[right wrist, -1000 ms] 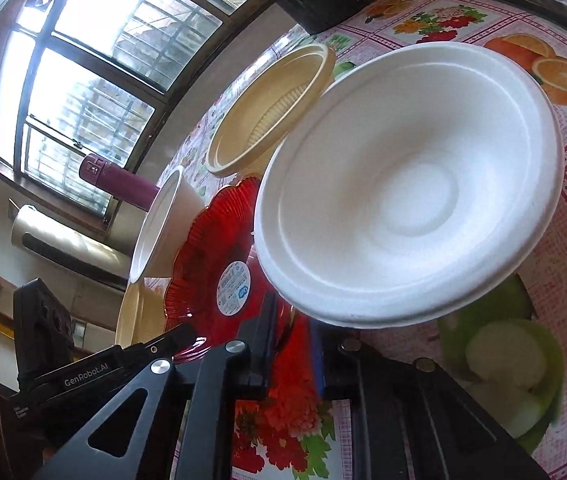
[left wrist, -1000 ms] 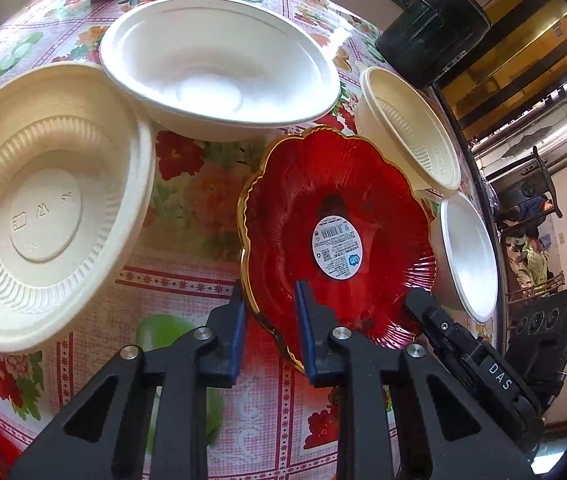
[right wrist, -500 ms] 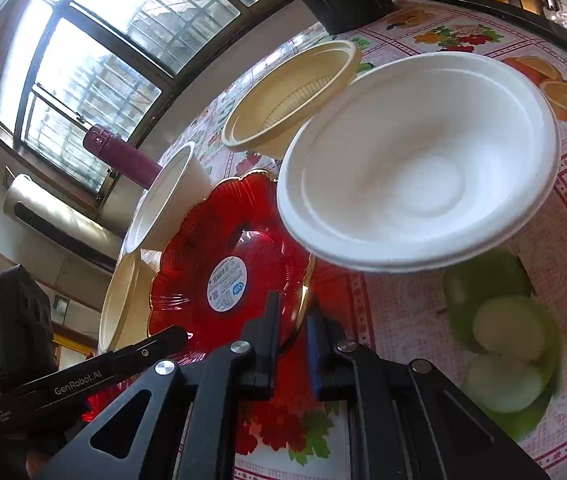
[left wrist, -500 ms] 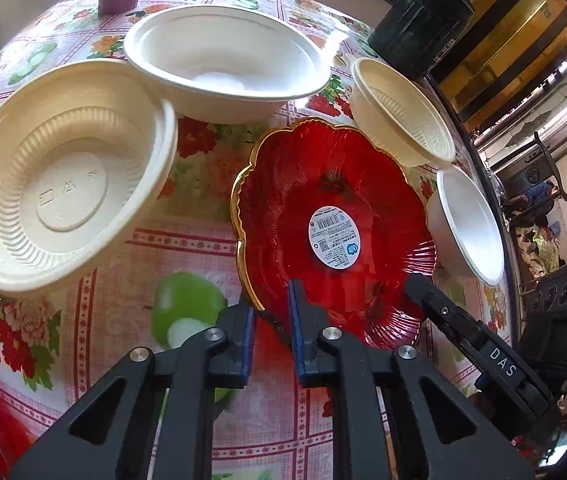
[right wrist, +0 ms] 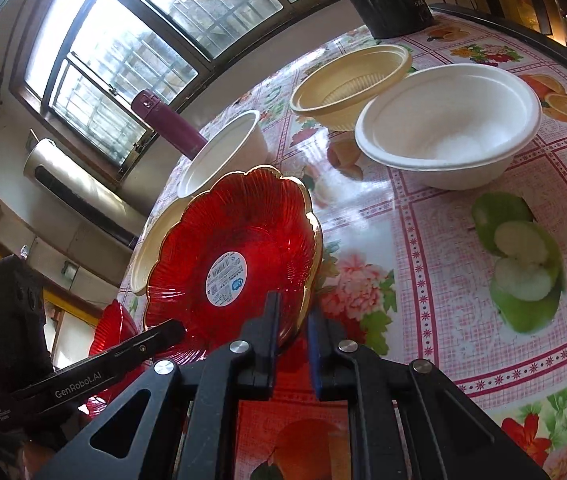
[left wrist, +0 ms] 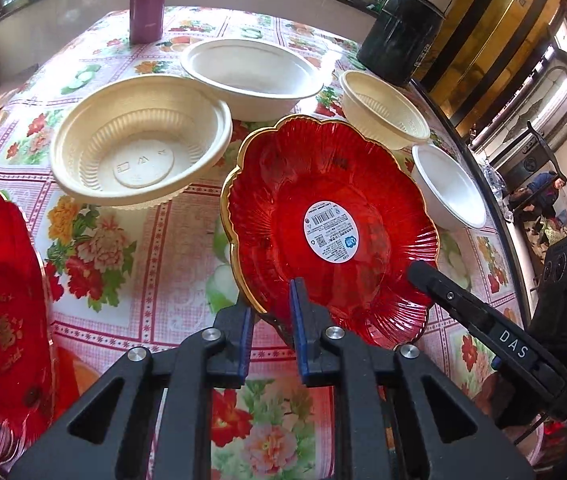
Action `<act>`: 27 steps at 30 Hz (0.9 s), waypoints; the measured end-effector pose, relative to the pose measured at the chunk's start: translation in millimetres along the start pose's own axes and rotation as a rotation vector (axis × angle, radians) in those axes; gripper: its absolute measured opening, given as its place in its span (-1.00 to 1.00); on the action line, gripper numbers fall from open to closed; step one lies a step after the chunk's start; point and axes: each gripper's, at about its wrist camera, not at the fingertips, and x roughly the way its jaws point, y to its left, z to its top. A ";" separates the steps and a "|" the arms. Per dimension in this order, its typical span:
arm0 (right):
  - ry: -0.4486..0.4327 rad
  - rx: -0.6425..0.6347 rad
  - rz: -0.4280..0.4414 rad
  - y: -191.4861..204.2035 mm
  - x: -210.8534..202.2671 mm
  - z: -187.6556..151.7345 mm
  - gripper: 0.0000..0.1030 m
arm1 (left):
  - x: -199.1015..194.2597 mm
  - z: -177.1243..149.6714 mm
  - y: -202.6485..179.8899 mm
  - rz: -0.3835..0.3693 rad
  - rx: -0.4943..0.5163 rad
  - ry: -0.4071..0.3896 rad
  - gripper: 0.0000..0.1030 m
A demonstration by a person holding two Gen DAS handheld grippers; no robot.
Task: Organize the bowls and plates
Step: 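Grasp the small red plate rim with the right gripper and lift it, then lower the small red plate onto the wedding plate and open the right gripper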
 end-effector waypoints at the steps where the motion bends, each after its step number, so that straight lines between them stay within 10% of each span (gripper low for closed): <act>1: -0.003 -0.014 0.008 5.7 -2.2 -1.2 -0.77 | -6.7 -1.9 1.5 0.003 -0.002 -0.016 -0.70; 16: 0.070 -0.282 0.174 143.7 26.5 -36.9 -0.72 | -100.0 -46.5 106.3 0.132 -0.159 -0.168 -0.64; 27: 0.163 -0.485 0.194 233.2 67.3 -81.3 -0.65 | -113.7 -67.4 171.7 0.254 -0.241 -0.136 -0.50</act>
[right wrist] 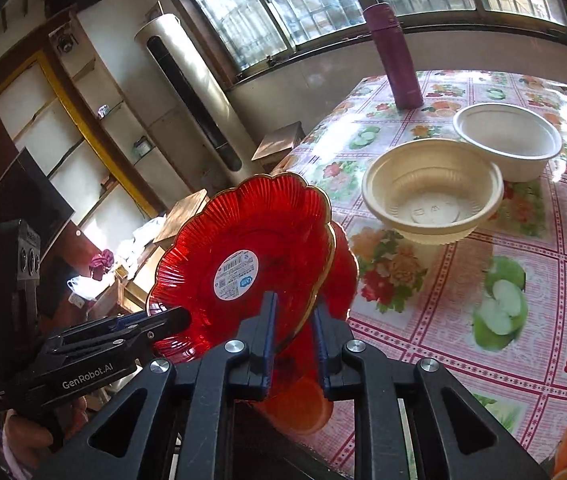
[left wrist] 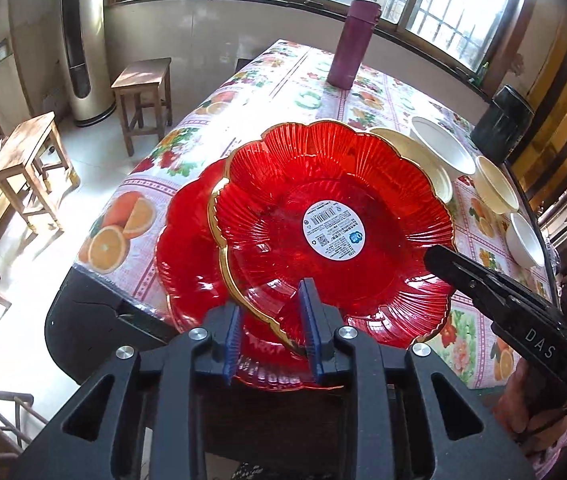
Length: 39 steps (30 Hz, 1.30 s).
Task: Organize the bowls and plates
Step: 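Lower the small red plate onto the wedding plate and open the right gripper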
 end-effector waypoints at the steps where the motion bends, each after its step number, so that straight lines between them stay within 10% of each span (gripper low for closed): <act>1: 0.011 -0.010 -0.007 4.4 5.0 -1.3 -0.65 | 1.8 -0.7 5.8 0.003 -0.007 0.009 -0.50; 20: 0.072 -0.074 -0.130 20.3 25.9 -6.7 -0.51 | 2.8 -2.8 28.4 0.108 -0.020 -0.006 -0.41; 30: -0.169 -0.086 -0.199 -6.5 -23.0 1.3 0.35 | -11.5 3.0 16.6 0.115 -0.018 -0.102 0.48; 39: -0.313 -0.036 -0.261 -69.6 -54.8 -5.0 0.67 | 2.1 7.0 -35.0 0.134 0.103 -0.076 0.50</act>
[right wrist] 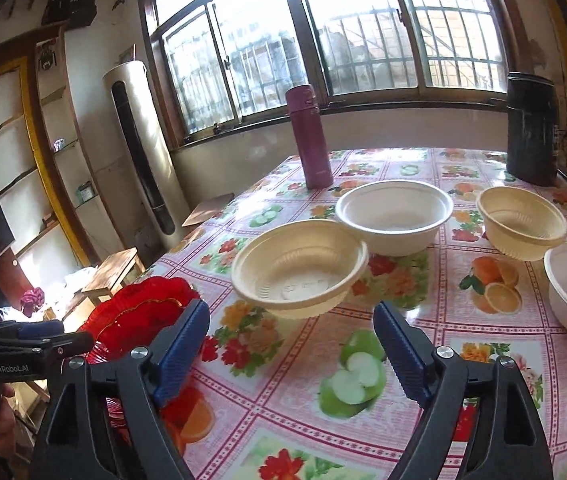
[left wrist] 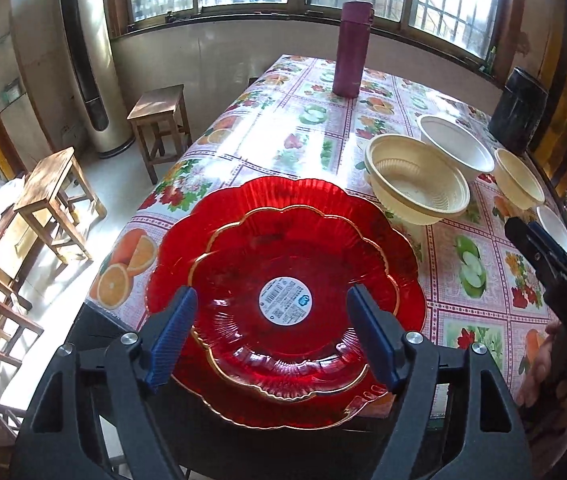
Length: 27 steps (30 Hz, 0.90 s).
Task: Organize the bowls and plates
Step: 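Lower the small red plate onto the wedding plate and open the right gripper, then move the right gripper to the cream bowl while the left gripper holds the stacked plates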
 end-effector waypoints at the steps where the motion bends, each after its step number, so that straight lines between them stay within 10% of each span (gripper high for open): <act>1: -0.006 0.020 -0.002 -8.3 0.3 0.2 0.68 | 0.3 0.8 -6.6 0.007 0.018 -0.004 0.50; 7: 0.029 0.209 0.045 -46.0 9.3 0.6 0.69 | 1.7 10.4 -35.6 0.037 0.083 -0.027 0.50; 27: 0.017 0.255 0.051 -55.0 4.5 0.0 0.69 | 19.8 26.9 -79.2 0.066 0.166 -0.029 0.50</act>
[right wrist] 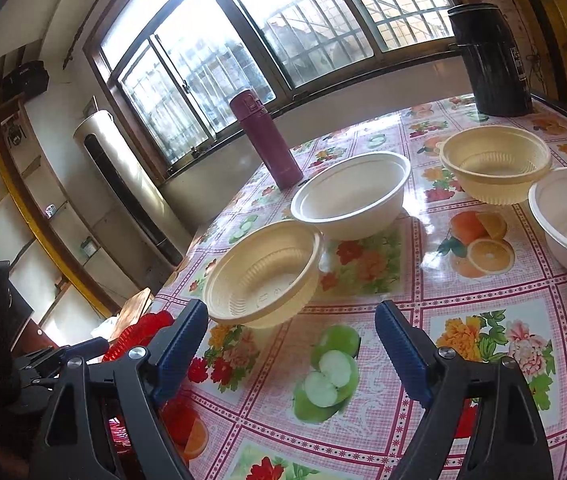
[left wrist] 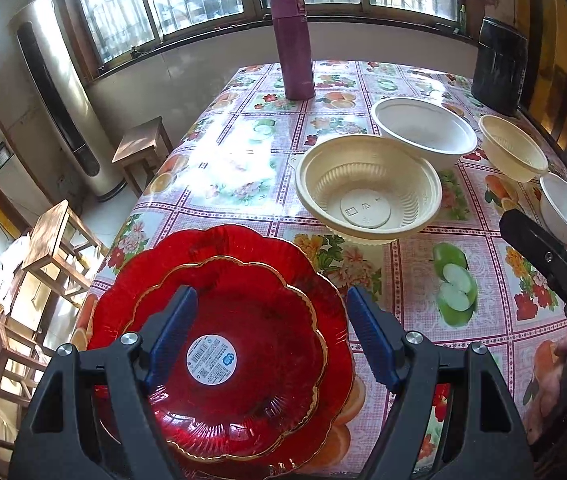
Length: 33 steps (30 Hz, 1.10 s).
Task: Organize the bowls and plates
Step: 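Move the right gripper to the cream bowl while the left gripper holds the stacked plates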
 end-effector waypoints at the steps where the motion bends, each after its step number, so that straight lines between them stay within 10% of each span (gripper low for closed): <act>1: -0.001 0.000 0.000 0.3 0.0 0.0 0.69 | 0.9 0.3 -0.7 -0.001 0.001 0.000 0.50; 33: 0.014 -0.011 -0.054 -1.2 9.3 -2.7 0.69 | 21.6 9.4 17.0 0.034 -0.030 0.015 0.50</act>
